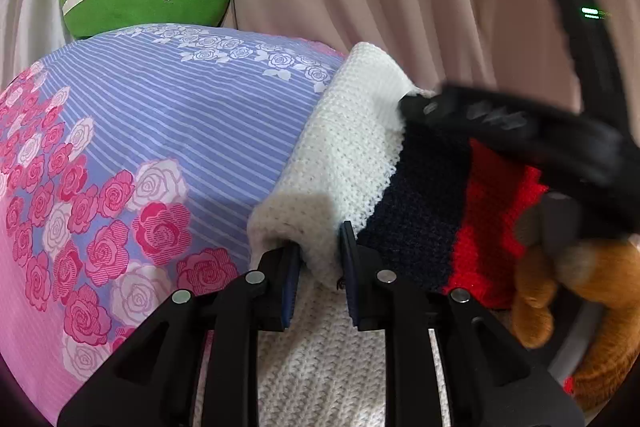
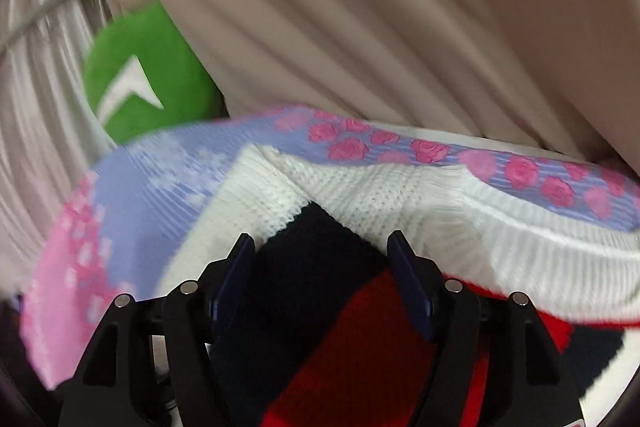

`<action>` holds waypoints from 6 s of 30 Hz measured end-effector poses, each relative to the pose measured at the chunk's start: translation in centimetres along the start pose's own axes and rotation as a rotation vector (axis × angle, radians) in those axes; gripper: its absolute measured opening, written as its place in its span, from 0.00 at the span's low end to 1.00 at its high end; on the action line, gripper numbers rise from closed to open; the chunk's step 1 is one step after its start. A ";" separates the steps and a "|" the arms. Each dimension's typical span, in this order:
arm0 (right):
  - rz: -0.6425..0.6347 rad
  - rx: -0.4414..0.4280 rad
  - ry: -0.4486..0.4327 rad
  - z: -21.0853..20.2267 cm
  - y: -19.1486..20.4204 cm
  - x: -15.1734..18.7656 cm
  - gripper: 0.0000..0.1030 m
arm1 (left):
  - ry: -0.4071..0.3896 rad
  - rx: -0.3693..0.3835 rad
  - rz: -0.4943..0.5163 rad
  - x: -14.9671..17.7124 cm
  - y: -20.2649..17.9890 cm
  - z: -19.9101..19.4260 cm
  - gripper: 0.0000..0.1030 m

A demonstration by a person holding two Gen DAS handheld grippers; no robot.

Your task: Fold small clothes

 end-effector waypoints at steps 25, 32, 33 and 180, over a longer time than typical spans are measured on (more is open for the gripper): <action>0.252 0.170 -0.260 -13.7 -12.7 9.7 0.64 | -0.011 -0.064 0.055 0.4 -1.2 -0.1 0.19; 0.454 0.188 -0.200 -14.7 -20.8 15.5 0.66 | -0.013 -0.072 0.067 0.3 -1.2 0.0 0.19; 0.436 0.186 -0.188 -14.4 -20.8 15.4 0.63 | -0.013 -0.072 0.066 0.3 -1.2 0.0 0.19; 0.472 0.135 -0.332 -32.4 -7.3 35.1 0.62 | 0.033 0.162 0.238 12.7 2.6 -17.5 0.75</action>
Point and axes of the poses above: each gripper's, at about its wrist camera, not at the fingertips, and z roughly the way its jaws point, y to its left, x to its underside, the point moved 1 cm from there along z, roughly the way its jaws point, and after that the axes turned 5 degrees about y, right-handed, at the moved point
